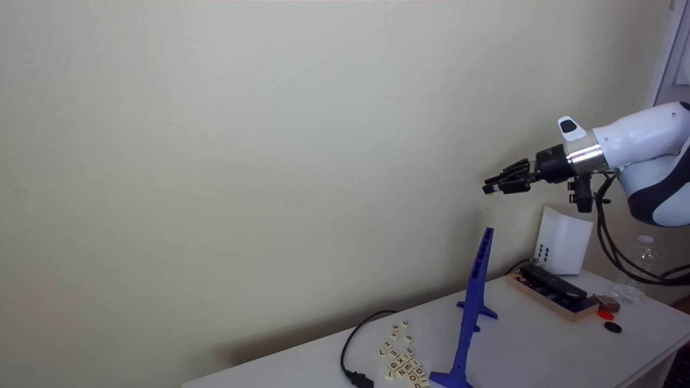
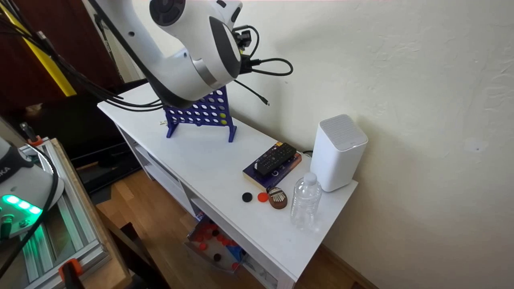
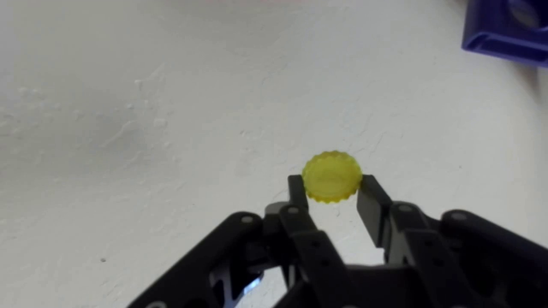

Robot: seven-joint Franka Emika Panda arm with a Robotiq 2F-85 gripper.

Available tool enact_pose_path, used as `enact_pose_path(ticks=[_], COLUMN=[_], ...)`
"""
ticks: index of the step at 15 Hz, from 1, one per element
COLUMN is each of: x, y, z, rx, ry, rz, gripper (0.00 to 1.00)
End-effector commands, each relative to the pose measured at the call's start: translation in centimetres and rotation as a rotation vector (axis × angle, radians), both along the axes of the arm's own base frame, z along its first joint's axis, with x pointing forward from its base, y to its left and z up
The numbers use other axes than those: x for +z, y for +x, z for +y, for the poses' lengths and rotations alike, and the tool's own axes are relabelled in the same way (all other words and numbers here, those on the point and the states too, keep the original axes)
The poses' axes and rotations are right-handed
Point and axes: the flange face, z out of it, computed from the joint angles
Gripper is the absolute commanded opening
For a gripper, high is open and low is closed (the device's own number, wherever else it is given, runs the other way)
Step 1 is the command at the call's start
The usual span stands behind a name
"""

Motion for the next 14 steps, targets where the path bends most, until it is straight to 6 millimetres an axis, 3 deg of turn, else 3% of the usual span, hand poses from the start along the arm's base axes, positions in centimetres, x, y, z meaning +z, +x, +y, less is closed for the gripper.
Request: enact_pose_path(ticks=[1, 5, 6, 7, 14], x=[0.0, -0.8, -0.5, -0.6, -0.6], y=[0.4, -1.0, -0.9, -1.0, -1.0], z=[0.8, 1.1, 1.4, 1.3, 1.3], rx=[0.087, 0.148, 0.122, 0.122, 0.122], ry=[0.022, 0.011, 0.022, 0.021, 0.021], rz=[0.095, 0.205, 0.159, 0.165, 0.164], gripper=[0.11, 0.11, 0.11, 0.36, 0.36])
